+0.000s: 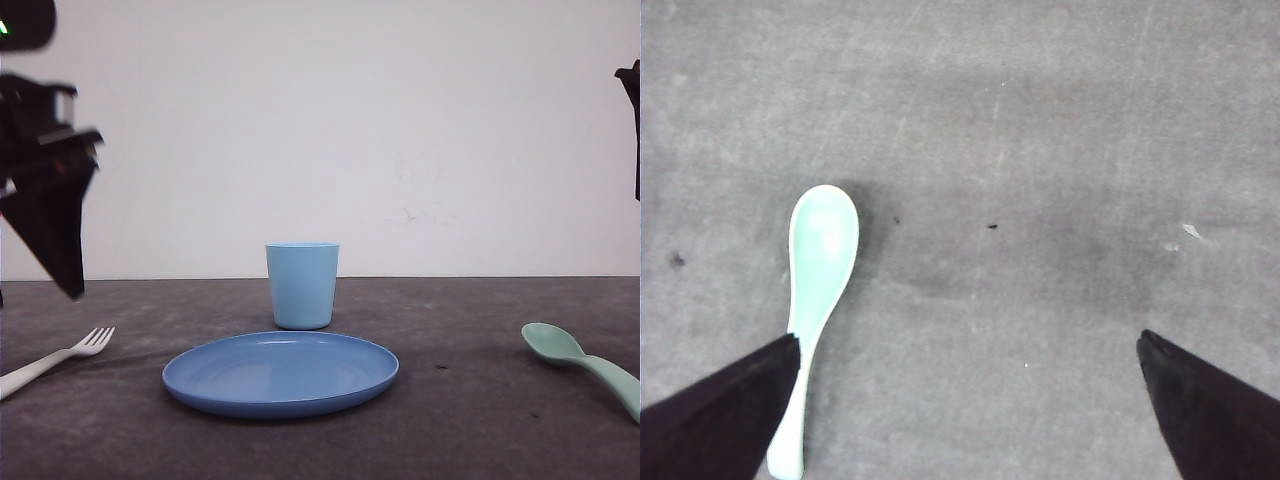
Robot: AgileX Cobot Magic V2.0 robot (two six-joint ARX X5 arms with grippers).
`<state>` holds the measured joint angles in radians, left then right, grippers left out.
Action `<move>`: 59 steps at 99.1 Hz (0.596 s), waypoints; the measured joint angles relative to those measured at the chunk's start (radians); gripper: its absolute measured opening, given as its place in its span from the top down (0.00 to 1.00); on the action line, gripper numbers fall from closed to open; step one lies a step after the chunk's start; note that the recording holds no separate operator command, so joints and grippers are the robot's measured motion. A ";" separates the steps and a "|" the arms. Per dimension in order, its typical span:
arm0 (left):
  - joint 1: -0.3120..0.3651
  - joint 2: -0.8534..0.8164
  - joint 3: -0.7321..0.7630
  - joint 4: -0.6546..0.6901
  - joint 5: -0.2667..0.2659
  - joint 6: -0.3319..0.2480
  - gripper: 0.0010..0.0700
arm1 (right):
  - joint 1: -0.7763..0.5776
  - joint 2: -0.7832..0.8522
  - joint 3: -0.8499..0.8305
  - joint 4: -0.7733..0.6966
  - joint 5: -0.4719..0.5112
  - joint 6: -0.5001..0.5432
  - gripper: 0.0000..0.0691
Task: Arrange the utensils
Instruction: 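Lower the left gripper over the white fork and close on it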
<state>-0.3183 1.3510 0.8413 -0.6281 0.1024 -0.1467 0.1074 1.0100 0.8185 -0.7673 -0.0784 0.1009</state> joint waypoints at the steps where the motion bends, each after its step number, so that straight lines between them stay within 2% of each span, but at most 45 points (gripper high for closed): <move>1: 0.000 0.005 0.000 0.005 0.000 0.000 0.39 | 0.000 0.000 0.000 0.000 0.000 0.000 0.02; 13: 0.000 0.063 0.000 0.050 -0.004 -0.003 0.39 | 0.000 0.000 0.000 0.000 0.000 0.000 0.02; 29: -0.009 0.102 0.000 0.096 -0.047 -0.013 0.39 | 0.000 0.000 0.000 0.000 0.000 0.000 0.02; 59: -0.066 0.145 0.000 0.125 -0.116 -0.023 0.39 | 0.000 0.000 0.000 0.000 0.001 0.000 0.02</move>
<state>-0.3840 1.4963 0.8413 -0.5034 -0.0132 -0.1696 0.1074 1.0100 0.8185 -0.7673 -0.0776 0.1009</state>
